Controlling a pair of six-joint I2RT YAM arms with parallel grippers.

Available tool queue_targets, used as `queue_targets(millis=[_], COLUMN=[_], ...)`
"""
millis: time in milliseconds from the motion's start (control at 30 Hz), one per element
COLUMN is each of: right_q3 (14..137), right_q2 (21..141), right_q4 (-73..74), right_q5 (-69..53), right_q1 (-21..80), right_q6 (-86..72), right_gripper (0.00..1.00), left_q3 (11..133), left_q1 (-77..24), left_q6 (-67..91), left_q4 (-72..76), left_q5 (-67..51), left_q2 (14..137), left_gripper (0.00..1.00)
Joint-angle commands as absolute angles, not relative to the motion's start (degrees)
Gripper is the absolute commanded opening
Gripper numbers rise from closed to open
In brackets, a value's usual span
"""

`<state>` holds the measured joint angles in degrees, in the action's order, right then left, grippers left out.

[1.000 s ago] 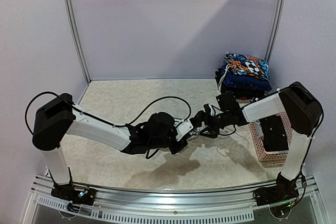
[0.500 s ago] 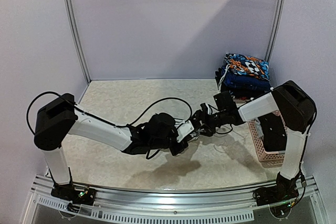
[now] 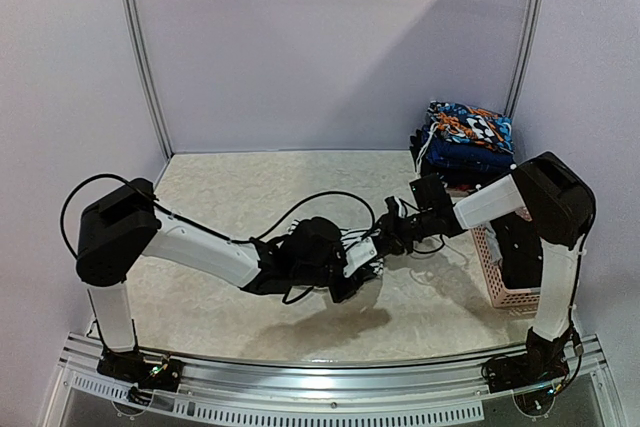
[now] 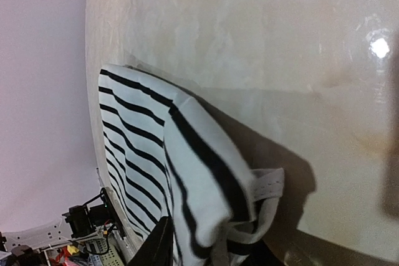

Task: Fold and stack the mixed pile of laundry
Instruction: Pass from the left arm to the right, then place the square-folded tank top at the corner of the board.

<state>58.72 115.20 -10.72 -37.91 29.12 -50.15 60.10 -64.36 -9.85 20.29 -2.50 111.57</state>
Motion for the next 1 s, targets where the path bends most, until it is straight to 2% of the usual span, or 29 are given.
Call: queue_targets(millis=[0, 200, 300, 433, 700, 833, 967], right_q3=[60.48, 61.09, 61.92, 63.24, 67.51, 70.42, 73.24], right_q2=[116.36, 116.54, 116.54, 116.44, 115.51, 115.14, 115.14], right_q4=[-10.28, -8.43, -6.64, -4.1, 5.16, 10.11, 14.11], right_q5=[-38.23, -37.9, -37.34, -36.61, -32.12, -29.56, -27.3], right_q1=[28.63, 28.28, 28.21, 28.21, 28.19, 28.13, 28.17], right_q6=[-48.94, -47.56, -46.11, -44.15, -38.18, -35.3, -32.51], right_gripper=[0.29, 0.11, 0.05, 0.0, 0.0, 0.0, 0.0], left_q3=[60.76, 57.96, 56.44, 54.06, 49.27, 46.28, 44.4], left_q1=[-64.95, -64.86, -64.86, -64.7, -64.42, -64.35, -64.18], left_q6=[-9.88, -8.78, -7.92, -6.61, -5.12, -4.49, -4.06], left_q4=[19.51, 22.08, 23.74, 26.52, 30.11, 32.9, 33.73], left_q5=[-8.32, -13.74, -14.16, -13.87, -8.85, -5.4, -2.94], left_q2=[112.39, 110.39, 109.63, 108.1, 104.96, 103.39, 102.01], left_gripper=[0.22, 0.52, 0.63, 0.7, 0.81, 0.99, 1.0])
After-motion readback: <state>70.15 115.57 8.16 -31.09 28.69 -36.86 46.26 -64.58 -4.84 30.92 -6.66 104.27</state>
